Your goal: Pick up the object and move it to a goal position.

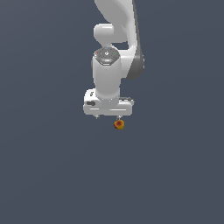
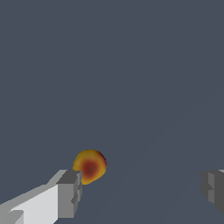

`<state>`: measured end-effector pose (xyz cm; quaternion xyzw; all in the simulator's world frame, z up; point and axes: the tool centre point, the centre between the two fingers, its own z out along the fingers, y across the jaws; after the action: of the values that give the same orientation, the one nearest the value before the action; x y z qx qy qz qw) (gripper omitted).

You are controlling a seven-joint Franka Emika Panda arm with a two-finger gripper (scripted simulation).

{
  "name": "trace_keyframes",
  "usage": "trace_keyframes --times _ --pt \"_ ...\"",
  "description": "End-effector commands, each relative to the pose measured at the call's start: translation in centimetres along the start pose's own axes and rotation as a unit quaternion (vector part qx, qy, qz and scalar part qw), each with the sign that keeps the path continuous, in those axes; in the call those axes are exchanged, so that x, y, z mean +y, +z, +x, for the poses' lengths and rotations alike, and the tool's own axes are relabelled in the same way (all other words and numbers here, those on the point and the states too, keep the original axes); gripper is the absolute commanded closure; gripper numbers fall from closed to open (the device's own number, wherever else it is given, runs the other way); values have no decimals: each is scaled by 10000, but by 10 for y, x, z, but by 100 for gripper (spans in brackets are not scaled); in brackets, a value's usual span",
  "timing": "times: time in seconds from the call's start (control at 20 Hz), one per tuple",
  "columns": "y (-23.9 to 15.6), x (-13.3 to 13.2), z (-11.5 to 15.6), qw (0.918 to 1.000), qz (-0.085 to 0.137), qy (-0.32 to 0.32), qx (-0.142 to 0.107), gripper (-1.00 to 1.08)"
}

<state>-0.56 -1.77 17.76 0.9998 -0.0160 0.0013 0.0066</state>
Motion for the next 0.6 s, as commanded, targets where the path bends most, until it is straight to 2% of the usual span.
trace_keyframes --times 0.0,0.55 --pt "0 0 0 10000 0 -17 3 -92" --pt "5 -5 -2 9996 14 271 -3 -92"
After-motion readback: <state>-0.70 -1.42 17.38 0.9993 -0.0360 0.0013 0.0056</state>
